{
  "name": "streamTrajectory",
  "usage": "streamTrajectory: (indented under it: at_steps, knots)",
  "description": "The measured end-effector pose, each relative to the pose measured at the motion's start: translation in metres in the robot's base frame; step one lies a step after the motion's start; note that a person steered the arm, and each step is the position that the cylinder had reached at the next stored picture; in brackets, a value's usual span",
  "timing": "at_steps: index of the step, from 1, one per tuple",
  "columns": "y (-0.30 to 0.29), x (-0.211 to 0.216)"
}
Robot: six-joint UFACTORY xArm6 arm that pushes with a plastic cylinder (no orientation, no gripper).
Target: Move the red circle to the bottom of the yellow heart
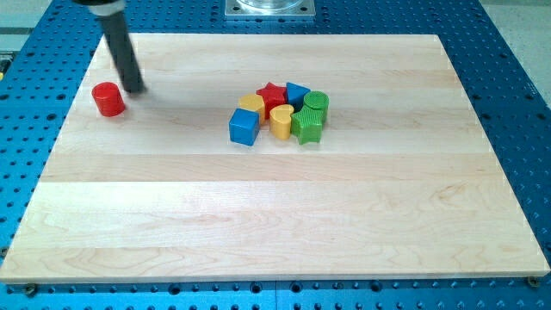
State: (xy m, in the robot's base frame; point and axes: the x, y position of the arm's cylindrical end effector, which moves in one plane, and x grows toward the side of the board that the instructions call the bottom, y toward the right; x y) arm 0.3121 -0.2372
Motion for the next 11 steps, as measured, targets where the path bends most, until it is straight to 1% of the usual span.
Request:
streamTrajectory:
  at_steps: [1,2,3,4,5,6,7,8,9,10,11]
  knots:
    - [-0.065,0.035]
    - [0.046,0.1]
    - [0.007,0.106]
    - [-0.015,0.032]
    - [0.06,0.028]
    - [0.079,0.128]
    - [0.06,0.153]
    - [0.054,0.182]
    - [0.148,0.19]
    - [0.214,0.195]
    - [0.23,0.193]
